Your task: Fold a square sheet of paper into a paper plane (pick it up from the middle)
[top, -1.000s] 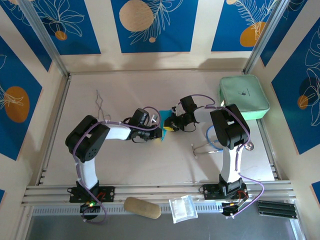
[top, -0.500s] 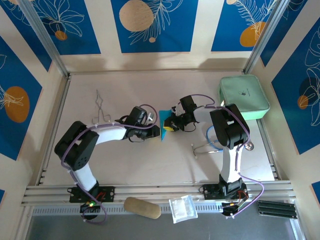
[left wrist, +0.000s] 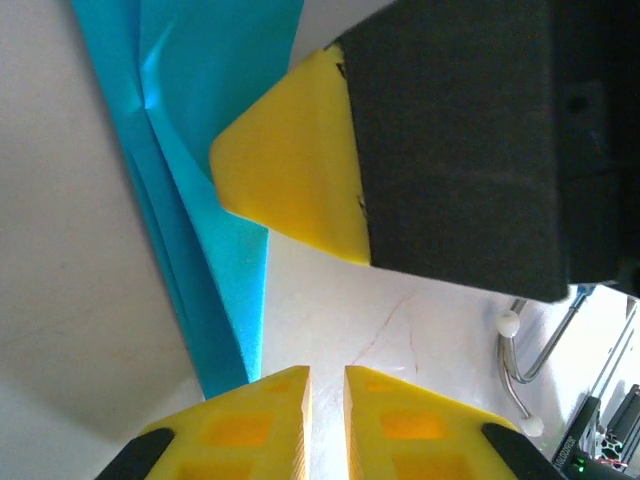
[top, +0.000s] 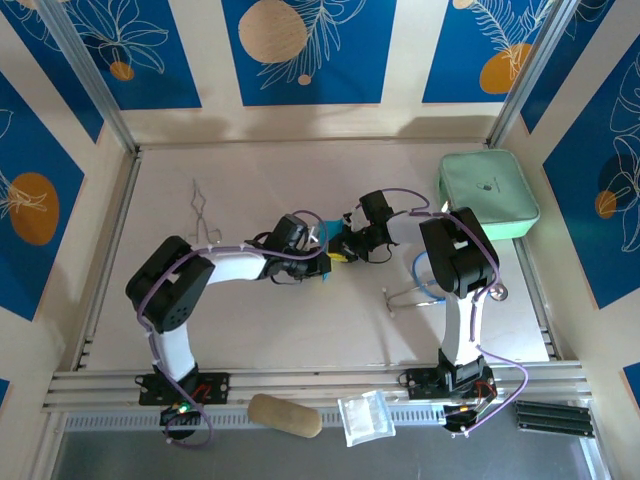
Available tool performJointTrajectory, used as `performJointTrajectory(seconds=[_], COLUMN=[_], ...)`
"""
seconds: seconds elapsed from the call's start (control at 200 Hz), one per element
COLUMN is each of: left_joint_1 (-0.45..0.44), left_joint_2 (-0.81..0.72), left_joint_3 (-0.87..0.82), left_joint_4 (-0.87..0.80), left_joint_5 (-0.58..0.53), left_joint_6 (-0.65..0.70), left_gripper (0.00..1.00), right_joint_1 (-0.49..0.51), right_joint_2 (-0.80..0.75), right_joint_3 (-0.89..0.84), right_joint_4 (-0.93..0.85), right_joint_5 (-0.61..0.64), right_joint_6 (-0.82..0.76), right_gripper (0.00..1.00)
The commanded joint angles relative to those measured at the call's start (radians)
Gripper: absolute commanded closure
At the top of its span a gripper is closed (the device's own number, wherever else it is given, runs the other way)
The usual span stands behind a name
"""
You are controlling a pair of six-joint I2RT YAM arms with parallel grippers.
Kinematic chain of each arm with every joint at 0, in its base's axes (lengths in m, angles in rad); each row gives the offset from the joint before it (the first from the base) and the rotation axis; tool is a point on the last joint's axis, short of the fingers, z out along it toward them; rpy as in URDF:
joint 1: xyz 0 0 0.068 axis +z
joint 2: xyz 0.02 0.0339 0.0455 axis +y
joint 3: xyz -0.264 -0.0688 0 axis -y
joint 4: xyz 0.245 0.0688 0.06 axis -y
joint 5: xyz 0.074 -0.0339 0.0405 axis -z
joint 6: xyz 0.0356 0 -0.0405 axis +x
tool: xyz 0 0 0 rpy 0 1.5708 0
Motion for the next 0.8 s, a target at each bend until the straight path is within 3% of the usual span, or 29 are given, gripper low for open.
performJointTrajectory(seconds=[0.0,0.795], left_joint_1=[-0.006,-0.005], left_joint_2=[0.019,0.062], left_joint_3=[0.025,-0.019], left_joint_4=[-0.016,0.030], left_joint_5=[-0.005,0.010], left_joint_6=[0.005,-0.040], left_gripper=[0.84,0.85], right_joint_1=[0.012,0.016], right_joint_2=[0.041,0.053], right_joint_3=[0.011,0.028], right_joint_4=[-0.030,-0.058], right_joint_5=[0.032,0.041], right_joint_6=[-0.023,-0.032], right_gripper=[0.82,0.82])
